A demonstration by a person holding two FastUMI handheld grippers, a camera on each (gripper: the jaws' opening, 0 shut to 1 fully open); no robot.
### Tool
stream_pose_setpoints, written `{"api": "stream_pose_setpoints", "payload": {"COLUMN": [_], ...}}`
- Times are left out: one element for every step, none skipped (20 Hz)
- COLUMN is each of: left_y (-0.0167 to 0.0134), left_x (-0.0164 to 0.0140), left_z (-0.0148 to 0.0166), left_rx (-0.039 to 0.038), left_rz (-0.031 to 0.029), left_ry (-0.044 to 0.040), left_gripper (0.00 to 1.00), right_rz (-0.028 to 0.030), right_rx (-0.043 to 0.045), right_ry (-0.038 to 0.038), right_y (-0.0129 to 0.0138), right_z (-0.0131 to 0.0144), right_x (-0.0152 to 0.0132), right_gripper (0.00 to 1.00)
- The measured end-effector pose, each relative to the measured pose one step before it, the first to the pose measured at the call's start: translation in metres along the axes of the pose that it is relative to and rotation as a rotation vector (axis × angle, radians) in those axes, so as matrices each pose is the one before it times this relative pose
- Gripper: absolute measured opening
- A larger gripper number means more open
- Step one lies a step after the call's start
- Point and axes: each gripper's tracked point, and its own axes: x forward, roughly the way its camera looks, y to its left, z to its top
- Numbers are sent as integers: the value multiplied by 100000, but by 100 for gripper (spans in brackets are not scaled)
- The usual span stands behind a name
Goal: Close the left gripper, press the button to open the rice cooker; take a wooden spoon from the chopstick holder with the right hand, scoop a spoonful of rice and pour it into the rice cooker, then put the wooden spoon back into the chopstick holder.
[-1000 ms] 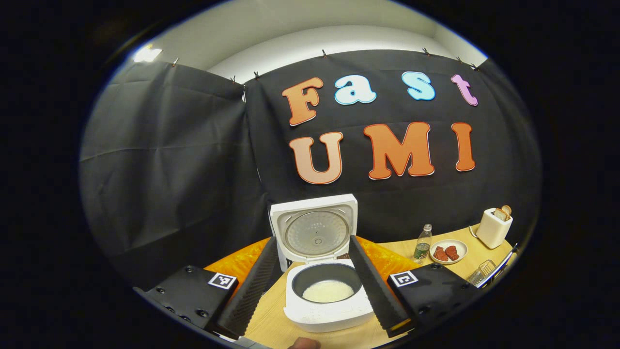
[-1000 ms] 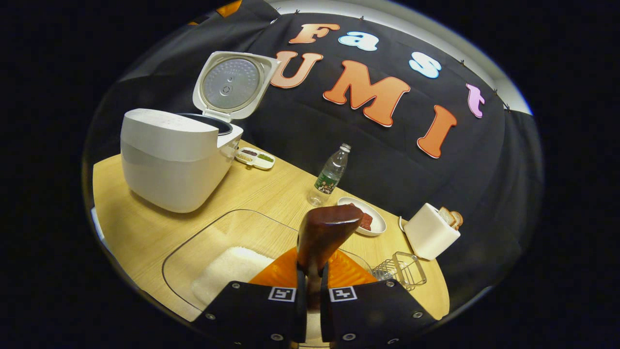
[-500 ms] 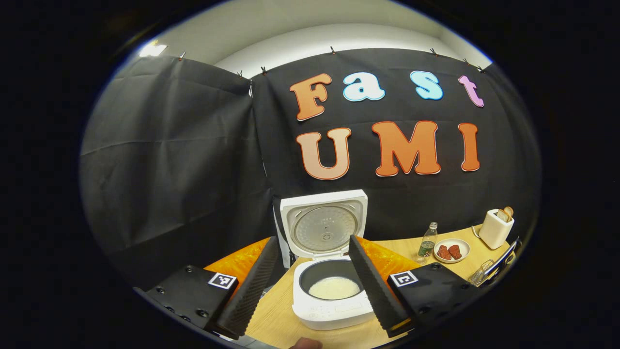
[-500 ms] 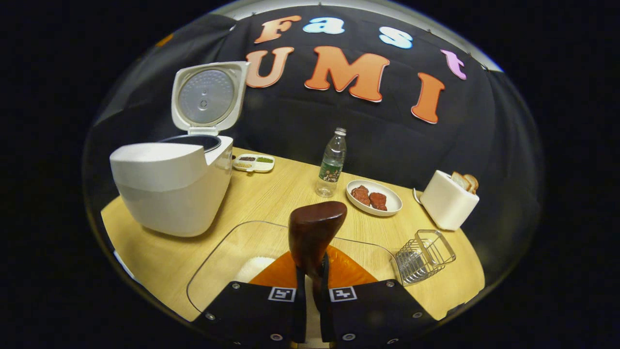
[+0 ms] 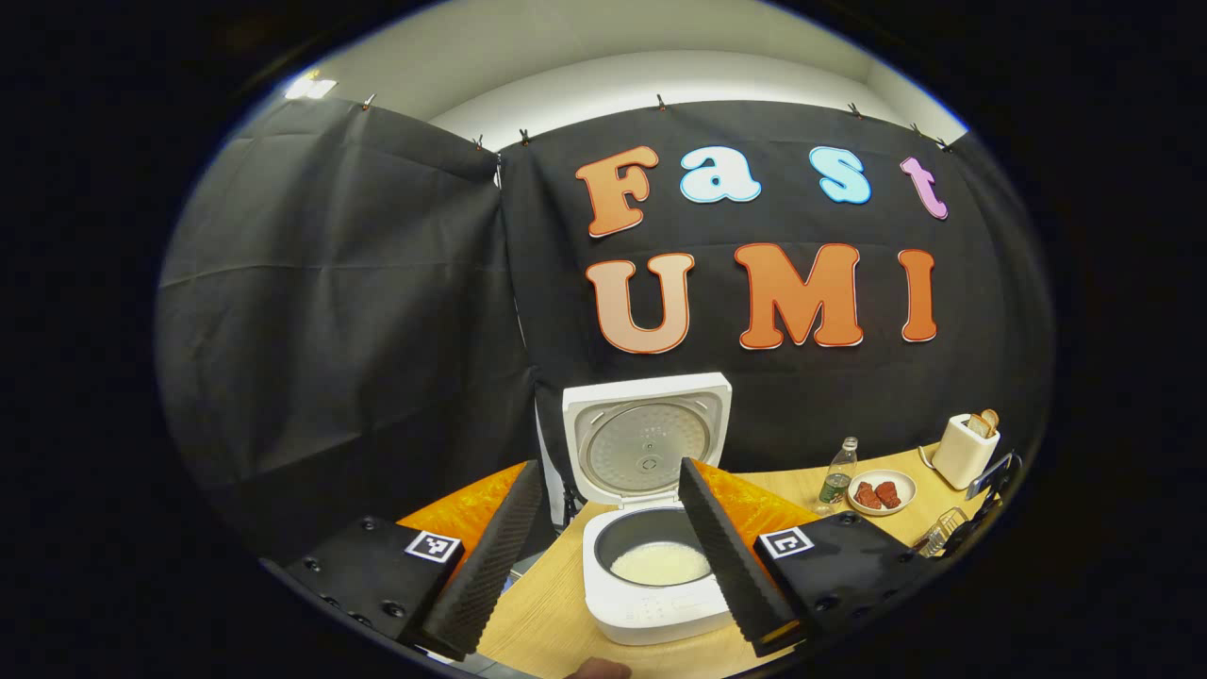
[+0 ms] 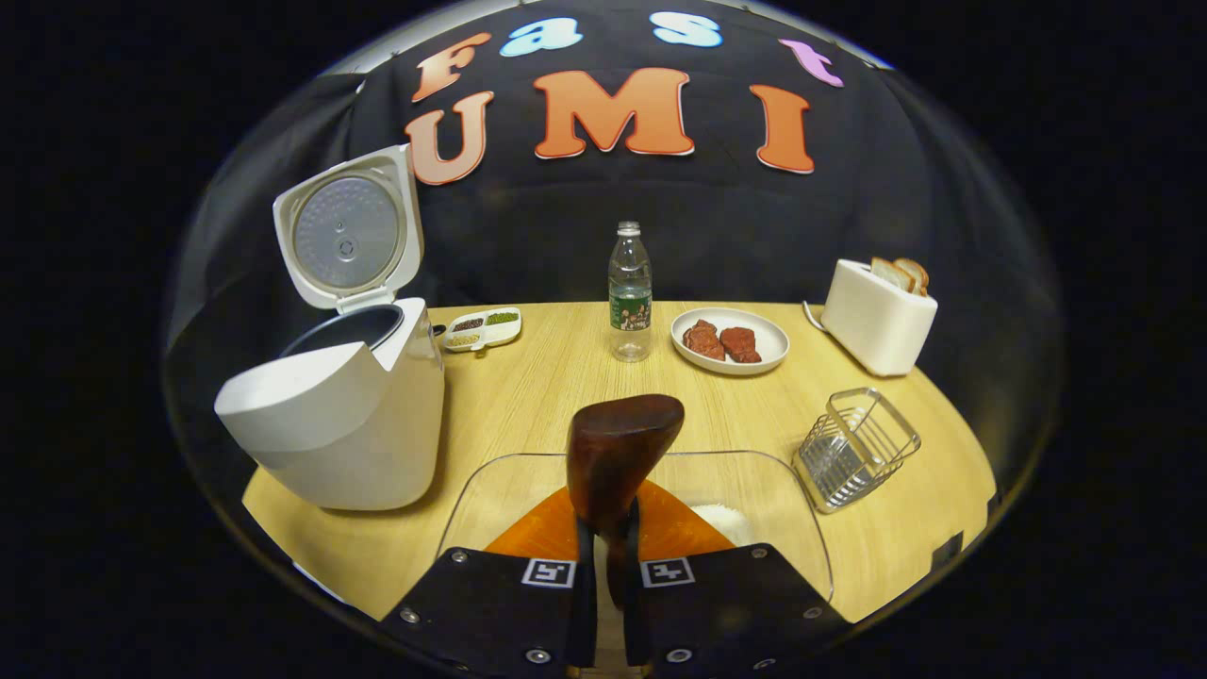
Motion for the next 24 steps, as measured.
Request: {"api": "stream_pose_setpoints", "payload": {"left_y": [158, 168, 103, 60, 143, 229, 214, 197, 70, 289, 202, 217, 37, 49, -67, -117, -148, -184, -143, -152, -117, -225, -117, -211], "left_x": [165, 218, -49, 127, 41, -37, -40, 12, -167, -61, 9, 0, 114, -101, 9, -84, -15, -113, 6, 168, -28, -61, -34, 62], "left_z": [-127, -52, -23, 127, 118, 184, 176, 251, 187, -11, 109, 66, 129, 149, 186, 129, 7, -129, 73, -108, 123, 226, 207, 125], "left_rx": [-393, -387, -122, 98, 364, 228, -253, -984, -775, -310, 53, 323, 270, 328, 256, 274, 175, 242, 355, 557, 200, 162, 136, 189], "left_rz": [-381, -466, -491, -350, -279, 297, 546, 59, -281, 634, 304, 434, 83, 65, -195, -98, -114, -442, -92, -140, -122, -289, -129, -478], "left_ry": [224, 140, 39, -402, -392, -661, -615, -728, -151, -322, -254, 72, -139, -262, -448, -416, -61, 301, 170, 307, -236, -260, -432, -291], "left_gripper": [99, 99, 95, 99, 99, 99, 99, 99, 99, 99, 99, 99, 99, 99, 99, 99, 99, 95, 95, 99, 95, 99, 95, 99], "right_rz": [100, -42, 156, 685, 691, -176, -220, 503, 412, 584, 294, 977, 414, 1158, 936, 1651, 1578, 1752, 988, 883, 1458, 1304, 1648, 1140], "right_rx": [2588, 2773, 2845, 3079, 4033, 3690, 2094, 1475, 1912, 2373, 1695, 2307, 2099, 2752, 2435, 2723, 2715, 2857, 2450, 2799, 3380, 2898, 3660, 2927], "right_ry": [946, 715, 1254, 1054, 1971, 1096, 434, 299, 1028, 372, 433, 764, 711, 1061, 1135, 1404, 1258, 1192, 931, 1222, 916, 1138, 754, 938], "right_y": [97, 57, 130, 97, 106, -152, -278, -61, -84, -130, -133, 15, -150, -6, -128, 75, 20, 87, -238, -129, -214, 1, -227, -173], "right_z": [-89, 71, -88, 30, -143, 45, 157, 189, -142, 56, -22, 33, -5, 48, -36, 15, -116, -19, 51, 34, 21, -22, -14, -64], "right_x": [69, 129, 3, 186, 19, 208, 208, 192, -60, 36, 32, 122, 37, 77, 14, 86, 24, 173, 74, 199, 54, 74, 99, 114], "right_gripper": [11, 11, 11, 11, 11, 11, 11, 11, 11, 11, 11, 11, 11, 11, 11, 11, 11, 11, 11, 11, 11, 11, 11, 11]}}
